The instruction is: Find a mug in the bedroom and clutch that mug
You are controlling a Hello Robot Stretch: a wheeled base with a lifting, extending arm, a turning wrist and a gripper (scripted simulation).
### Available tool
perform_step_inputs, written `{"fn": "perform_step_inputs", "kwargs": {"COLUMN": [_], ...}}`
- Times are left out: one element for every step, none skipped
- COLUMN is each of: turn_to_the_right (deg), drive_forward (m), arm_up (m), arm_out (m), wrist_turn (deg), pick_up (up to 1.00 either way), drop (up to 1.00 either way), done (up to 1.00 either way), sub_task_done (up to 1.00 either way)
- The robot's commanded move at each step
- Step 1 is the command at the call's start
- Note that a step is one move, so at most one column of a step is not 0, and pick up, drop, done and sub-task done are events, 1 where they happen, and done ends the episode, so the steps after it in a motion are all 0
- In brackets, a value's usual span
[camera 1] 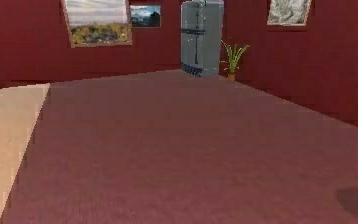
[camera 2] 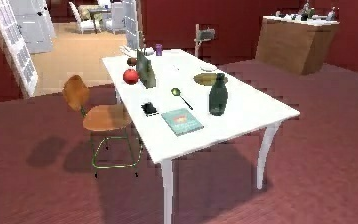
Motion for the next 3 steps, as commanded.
{"fn": "perform_step_inputs", "kwargs": {"turn_to_the_right": [33.0, 0.0, 6.0], "drive_forward": [0.00, 1.00, 0.00], "arm_up": [0.00, 0.00, 0.00], "arm_out": [0.00, 0.00, 0.00], "wrist_turn": [0.0, 0.0, 0.0], "pick_up": [0.00, 0.00, 0.00], "drop": [0.00, 0.00, 0.00], "done": [0.00, 0.00, 0.00], "sub_task_done": [0.00, 0.00, 0.00]}}
